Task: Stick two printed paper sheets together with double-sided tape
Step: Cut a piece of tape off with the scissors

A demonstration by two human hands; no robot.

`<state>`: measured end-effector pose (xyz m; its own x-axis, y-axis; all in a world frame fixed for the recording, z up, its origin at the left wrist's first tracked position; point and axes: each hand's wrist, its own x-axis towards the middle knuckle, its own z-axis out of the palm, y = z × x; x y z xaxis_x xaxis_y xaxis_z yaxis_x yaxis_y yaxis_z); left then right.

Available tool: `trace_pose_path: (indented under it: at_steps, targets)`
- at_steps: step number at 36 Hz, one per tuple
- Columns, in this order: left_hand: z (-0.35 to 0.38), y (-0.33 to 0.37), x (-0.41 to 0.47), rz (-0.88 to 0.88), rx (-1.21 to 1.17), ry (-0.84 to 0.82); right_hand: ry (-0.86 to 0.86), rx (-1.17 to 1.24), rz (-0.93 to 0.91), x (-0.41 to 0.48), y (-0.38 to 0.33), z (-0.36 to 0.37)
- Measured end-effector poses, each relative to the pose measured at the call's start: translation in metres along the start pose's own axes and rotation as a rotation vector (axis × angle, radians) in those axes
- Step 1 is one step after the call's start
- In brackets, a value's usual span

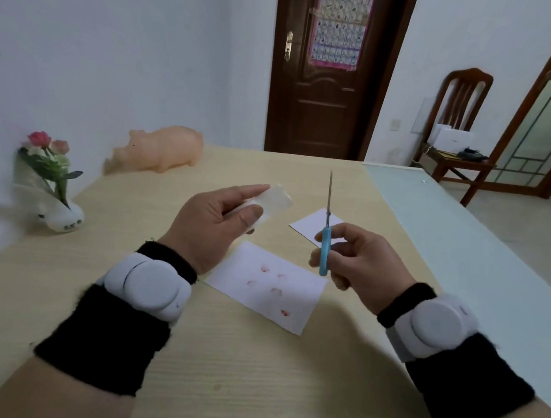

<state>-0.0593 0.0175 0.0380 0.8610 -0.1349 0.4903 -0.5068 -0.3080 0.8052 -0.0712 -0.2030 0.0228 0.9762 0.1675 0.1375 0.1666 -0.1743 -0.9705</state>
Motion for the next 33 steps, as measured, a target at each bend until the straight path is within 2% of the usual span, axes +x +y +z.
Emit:
trace_pose_path:
  at_steps: [3, 11, 18, 33]
  targets:
    - [-0.001, 0.007, -0.002, 0.002, 0.031, -0.058, -0.081, 0.052, 0.049, -0.006, -0.002, 0.002]
    - [0.008, -0.004, -0.01, -0.064, 0.053, -0.11, -0.28, -0.159, 0.061, -0.014, -0.005, 0.005]
    - [0.012, -0.009, -0.009, -0.08, 0.034, -0.099, -0.299, -0.361, 0.05, -0.009, 0.001, 0.001]
    - [0.015, -0.018, -0.003, -0.077, 0.024, -0.127, -0.369, -0.399, 0.077, 0.0, 0.001, 0.002]
